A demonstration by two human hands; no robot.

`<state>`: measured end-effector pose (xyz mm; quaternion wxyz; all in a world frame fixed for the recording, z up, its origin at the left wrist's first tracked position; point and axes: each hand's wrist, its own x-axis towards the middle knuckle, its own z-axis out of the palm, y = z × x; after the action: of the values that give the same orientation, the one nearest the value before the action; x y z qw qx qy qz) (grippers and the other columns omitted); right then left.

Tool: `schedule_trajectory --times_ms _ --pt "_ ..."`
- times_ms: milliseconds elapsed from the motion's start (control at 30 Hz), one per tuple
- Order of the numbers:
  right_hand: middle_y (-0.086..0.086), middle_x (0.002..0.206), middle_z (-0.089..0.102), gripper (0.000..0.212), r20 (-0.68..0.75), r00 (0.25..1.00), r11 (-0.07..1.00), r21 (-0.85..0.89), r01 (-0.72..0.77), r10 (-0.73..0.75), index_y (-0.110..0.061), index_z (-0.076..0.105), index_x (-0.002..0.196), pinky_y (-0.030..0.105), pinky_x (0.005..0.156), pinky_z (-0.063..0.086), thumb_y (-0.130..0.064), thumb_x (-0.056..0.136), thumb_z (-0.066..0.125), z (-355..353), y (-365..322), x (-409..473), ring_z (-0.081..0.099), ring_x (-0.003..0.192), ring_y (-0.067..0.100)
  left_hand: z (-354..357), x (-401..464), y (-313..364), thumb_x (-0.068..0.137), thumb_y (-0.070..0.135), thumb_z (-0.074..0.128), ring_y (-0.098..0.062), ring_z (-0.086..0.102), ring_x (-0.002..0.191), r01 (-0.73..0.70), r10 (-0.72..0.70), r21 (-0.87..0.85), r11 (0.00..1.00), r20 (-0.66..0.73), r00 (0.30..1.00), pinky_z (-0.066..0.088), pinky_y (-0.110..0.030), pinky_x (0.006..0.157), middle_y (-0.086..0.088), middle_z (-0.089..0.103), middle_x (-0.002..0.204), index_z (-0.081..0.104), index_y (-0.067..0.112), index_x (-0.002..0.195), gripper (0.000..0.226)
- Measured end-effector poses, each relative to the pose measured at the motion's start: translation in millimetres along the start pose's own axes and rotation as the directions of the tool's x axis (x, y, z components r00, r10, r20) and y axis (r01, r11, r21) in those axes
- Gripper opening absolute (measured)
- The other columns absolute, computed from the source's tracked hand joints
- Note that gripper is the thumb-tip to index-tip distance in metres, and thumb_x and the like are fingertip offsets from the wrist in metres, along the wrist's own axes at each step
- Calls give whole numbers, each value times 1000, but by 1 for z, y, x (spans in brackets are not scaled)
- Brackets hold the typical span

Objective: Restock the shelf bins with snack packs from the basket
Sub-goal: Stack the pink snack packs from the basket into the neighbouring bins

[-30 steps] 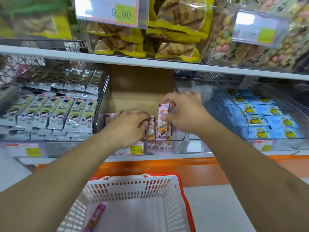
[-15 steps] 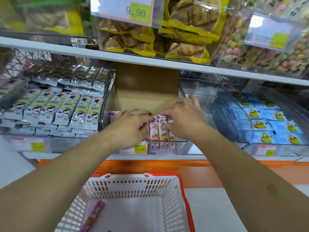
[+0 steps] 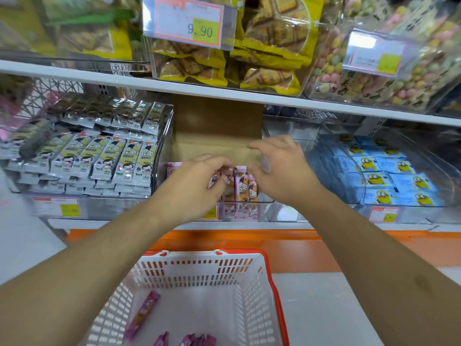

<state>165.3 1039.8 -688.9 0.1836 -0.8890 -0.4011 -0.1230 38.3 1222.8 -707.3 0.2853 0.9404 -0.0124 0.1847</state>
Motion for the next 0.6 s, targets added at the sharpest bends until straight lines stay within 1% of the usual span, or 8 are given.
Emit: schedule_trajectory --times_ms 67,133,200,267,367,433,500,600 --pt "1 124 69 33 -58 998 998 61 29 -26 -19 70 128 42 107 43 -28 97 63 -10 -1 -17 53 122 24 0 -10 9 99 22 61 -1 61 98 -6 6 -58 998 5 1000 40 -7 78 16 67 109 69 31 115 19" --pt "-6 109 69 25 -40 999 985 170 -10 17 -27 71 121 32 89 50 -26 97 64 -19 -4 -39 62 100 14 5 -23 18 99 23 62 -2 63 90 9 -5 -108 994 31 1000 42 -14 72 16 67 100 69 32 108 14" --pt "-9 95 68 19 26 994 928 358 -105 103 -34 71 110 28 72 52 -23 96 67 -21 -8 -64 63 77 10 17 -38 26 98 23 62 -2 63 86 39 -28 -147 988 74 997 47 -18 72 17 68 97 69 31 108 15" --pt "-8 86 69 15 152 967 832 493 -255 206 -34 73 98 34 67 57 -19 95 70 -8 -10 -91 63 67 11 38 -56 31 97 21 61 -3 64 81 78 -48 -176 981 171 984 50 -21 71 16 68 91 67 30 107 15" --pt "-10 83 69 16 293 919 848 384 -365 263 -27 73 101 39 81 58 -14 93 68 33 -1 -138 64 74 7 85 -88 26 96 20 59 -4 63 78 144 -89 -133 981 355 930 51 -27 74 12 68 85 64 28 101 12" --pt "-4 110 70 31 380 872 885 222 -409 308 -26 67 126 41 96 55 -22 95 65 60 7 -167 66 100 14 116 -112 16 97 20 58 -9 63 83 201 -133 -101 974 464 876 48 -26 77 11 68 91 65 27 106 14" --pt "0 139 59 53 456 805 882 82 -464 381 -35 47 151 43 107 51 -32 100 60 83 15 -192 59 124 24 142 -134 5 100 23 56 -8 62 90 228 -174 -28 973 561 809 46 -21 81 9 67 102 65 25 117 19" --pt "-1 137 56 74 533 696 821 6 -571 480 -53 15 158 50 96 58 -41 98 56 116 23 -224 62 118 28 175 -165 -15 100 28 53 -14 62 105 218 -233 110 970 690 686 52 -31 91 5 65 118 60 27 126 27"
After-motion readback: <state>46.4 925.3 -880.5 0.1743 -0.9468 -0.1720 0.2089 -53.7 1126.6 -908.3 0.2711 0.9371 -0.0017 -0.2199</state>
